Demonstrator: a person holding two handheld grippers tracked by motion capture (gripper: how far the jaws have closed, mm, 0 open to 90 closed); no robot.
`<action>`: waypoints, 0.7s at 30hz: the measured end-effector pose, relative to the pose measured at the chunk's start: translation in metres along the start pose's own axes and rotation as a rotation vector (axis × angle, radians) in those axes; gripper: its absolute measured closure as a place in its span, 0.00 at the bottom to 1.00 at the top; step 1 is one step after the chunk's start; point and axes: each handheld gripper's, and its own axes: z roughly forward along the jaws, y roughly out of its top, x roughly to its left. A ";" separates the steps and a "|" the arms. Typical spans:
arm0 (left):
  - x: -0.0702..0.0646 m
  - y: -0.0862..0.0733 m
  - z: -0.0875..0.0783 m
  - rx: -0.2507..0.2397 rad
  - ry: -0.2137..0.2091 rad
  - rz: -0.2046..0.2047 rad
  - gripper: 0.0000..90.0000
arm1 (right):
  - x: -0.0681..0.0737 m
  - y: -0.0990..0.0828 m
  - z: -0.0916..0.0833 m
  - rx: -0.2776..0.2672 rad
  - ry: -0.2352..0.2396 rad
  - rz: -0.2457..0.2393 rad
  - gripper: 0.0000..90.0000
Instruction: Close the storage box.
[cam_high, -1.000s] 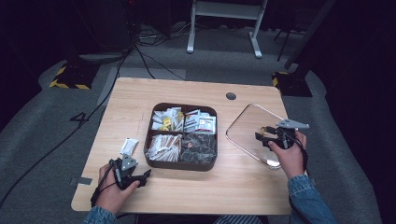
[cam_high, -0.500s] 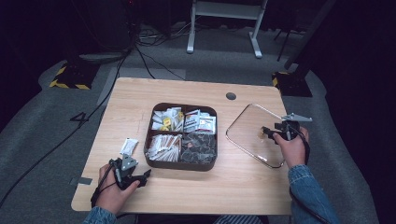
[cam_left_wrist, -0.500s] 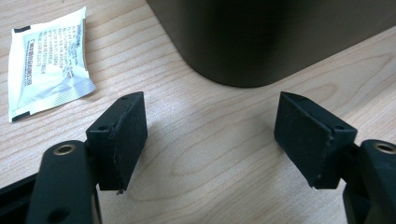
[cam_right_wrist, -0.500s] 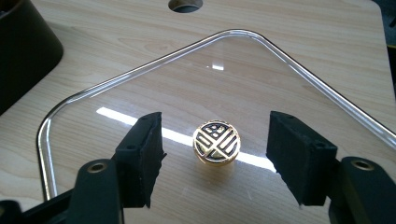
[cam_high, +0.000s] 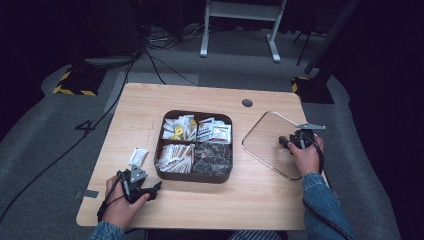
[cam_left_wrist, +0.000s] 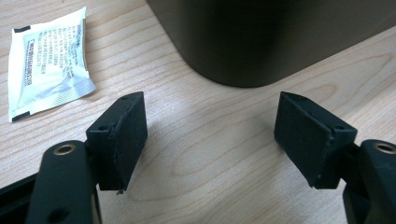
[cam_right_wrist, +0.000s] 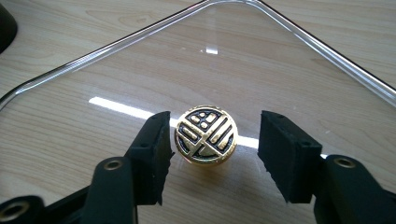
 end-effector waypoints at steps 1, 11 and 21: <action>0.000 0.000 0.000 0.000 0.000 0.000 0.29 | 0.000 -0.001 0.002 -0.004 0.004 0.000 0.52; 0.000 0.000 0.000 0.000 0.000 0.000 0.29 | 0.000 -0.008 0.013 -0.016 0.026 -0.019 0.65; 0.000 0.000 0.000 0.000 0.001 0.000 0.29 | 0.002 -0.008 0.012 -0.017 0.017 -0.054 0.65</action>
